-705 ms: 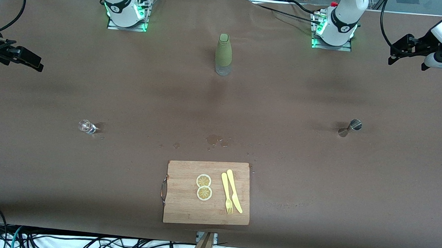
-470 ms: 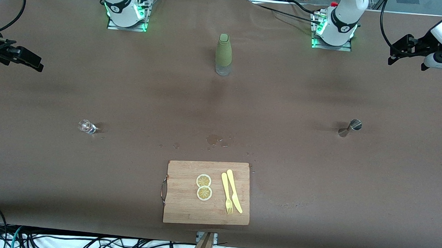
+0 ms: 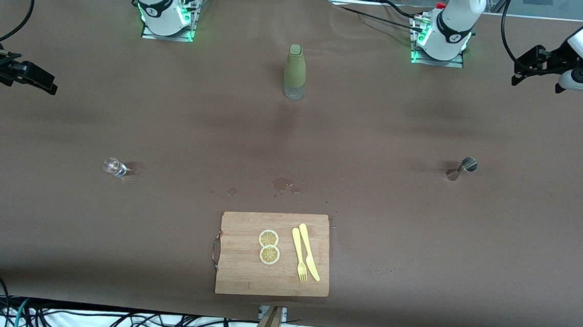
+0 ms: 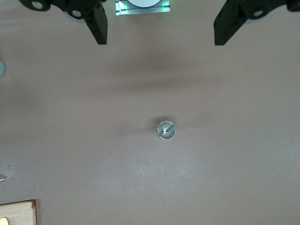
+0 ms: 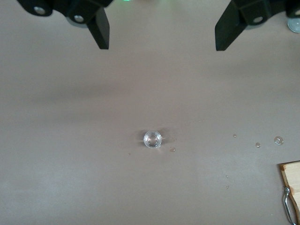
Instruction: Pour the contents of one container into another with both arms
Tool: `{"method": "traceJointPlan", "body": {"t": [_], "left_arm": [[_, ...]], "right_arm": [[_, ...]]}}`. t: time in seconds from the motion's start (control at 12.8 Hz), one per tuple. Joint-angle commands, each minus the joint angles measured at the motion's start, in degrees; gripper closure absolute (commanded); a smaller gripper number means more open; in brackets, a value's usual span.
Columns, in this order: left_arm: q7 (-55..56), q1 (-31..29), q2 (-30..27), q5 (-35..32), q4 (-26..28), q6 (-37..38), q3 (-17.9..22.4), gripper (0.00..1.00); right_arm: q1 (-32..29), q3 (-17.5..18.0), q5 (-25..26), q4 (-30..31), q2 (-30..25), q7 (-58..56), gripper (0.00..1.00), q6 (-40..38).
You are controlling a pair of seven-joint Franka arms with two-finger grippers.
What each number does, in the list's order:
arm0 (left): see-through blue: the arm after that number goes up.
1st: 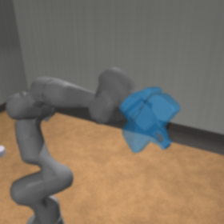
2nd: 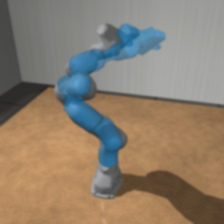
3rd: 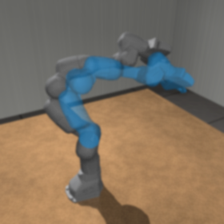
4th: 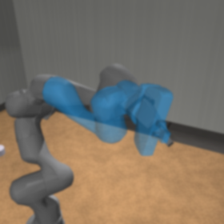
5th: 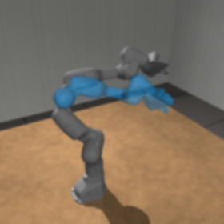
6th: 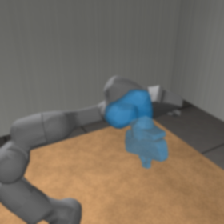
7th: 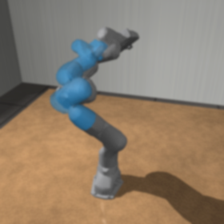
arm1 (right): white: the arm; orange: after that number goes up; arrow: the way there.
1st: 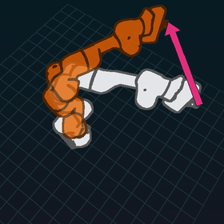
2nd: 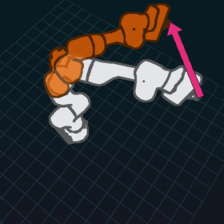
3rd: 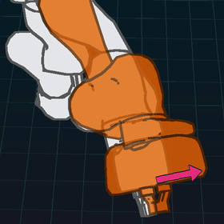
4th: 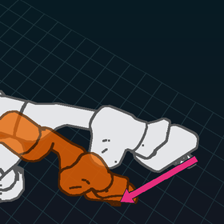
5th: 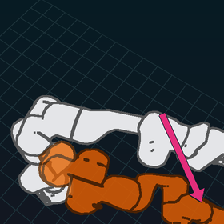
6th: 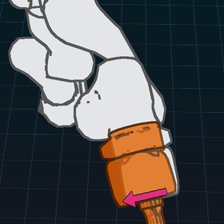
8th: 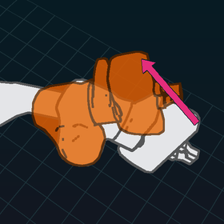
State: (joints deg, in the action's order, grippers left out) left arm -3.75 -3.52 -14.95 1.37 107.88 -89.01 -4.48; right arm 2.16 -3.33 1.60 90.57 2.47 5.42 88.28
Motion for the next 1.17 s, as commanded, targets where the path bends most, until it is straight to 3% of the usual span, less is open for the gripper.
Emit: {"method": "traceJointPlan", "body": {"t": [0.0, 0.7, 1.1], "left_arm": [[0.1, 0.0, -0.1, 0.6, 0.2, -0.2, -0.3, 0.0], [-1.1, -1.3, 1.8, 0.7, 0.1, -1.2, 0.3, 0.0], [-10.9, -6.4, 2.6, 3.1, 0.2, -2.3, 0.3, 0.0]], "right_arm": [[0.1, 0.0, -0.7, -0.7, 0.3, 0.2, 0.0, -0.1], [0.1, -0.1, -0.7, -0.7, 0.3, 0.0, 0.0, -0.1], [0.1, 0.0, -0.7, -0.7, 0.3, 0.0, 0.0, -0.1]]}}
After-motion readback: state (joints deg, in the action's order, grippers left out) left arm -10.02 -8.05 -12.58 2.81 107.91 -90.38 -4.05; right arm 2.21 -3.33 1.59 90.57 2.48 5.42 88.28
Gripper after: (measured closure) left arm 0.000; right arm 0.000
